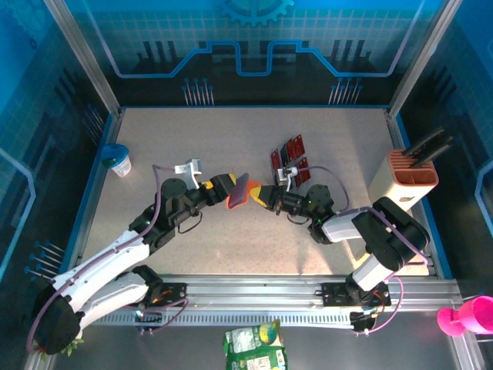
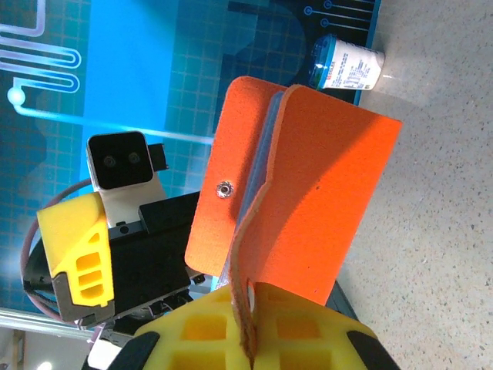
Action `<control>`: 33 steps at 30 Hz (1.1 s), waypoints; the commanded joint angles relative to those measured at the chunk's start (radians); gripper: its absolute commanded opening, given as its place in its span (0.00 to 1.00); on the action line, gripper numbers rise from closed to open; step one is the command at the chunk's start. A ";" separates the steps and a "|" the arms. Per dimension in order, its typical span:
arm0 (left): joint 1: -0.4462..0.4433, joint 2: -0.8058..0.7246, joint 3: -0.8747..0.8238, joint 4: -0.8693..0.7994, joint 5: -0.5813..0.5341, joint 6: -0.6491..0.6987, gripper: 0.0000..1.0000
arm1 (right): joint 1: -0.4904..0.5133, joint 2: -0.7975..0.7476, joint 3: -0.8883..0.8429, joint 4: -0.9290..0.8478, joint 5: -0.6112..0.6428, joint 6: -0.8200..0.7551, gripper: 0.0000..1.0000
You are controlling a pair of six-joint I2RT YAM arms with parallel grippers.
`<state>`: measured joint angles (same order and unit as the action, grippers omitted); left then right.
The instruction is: Put the credit cards into the card holder
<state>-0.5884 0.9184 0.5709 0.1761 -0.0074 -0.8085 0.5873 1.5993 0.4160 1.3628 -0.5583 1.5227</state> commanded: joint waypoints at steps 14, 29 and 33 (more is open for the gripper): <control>0.003 0.139 0.138 -0.335 -0.077 0.233 0.88 | -0.014 0.032 -0.045 0.059 -0.002 -0.028 0.00; -0.007 0.281 0.130 -0.461 -0.128 0.272 0.88 | -0.006 0.107 -0.087 0.060 0.008 -0.080 0.00; -0.012 0.310 0.116 -0.449 -0.129 0.277 0.88 | -0.003 0.126 -0.095 0.061 0.014 -0.093 0.00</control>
<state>-0.5907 1.2114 0.6960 -0.2516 -0.1162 -0.5652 0.5861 1.7081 0.3305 1.3773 -0.5571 1.4685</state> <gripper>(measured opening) 0.878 0.059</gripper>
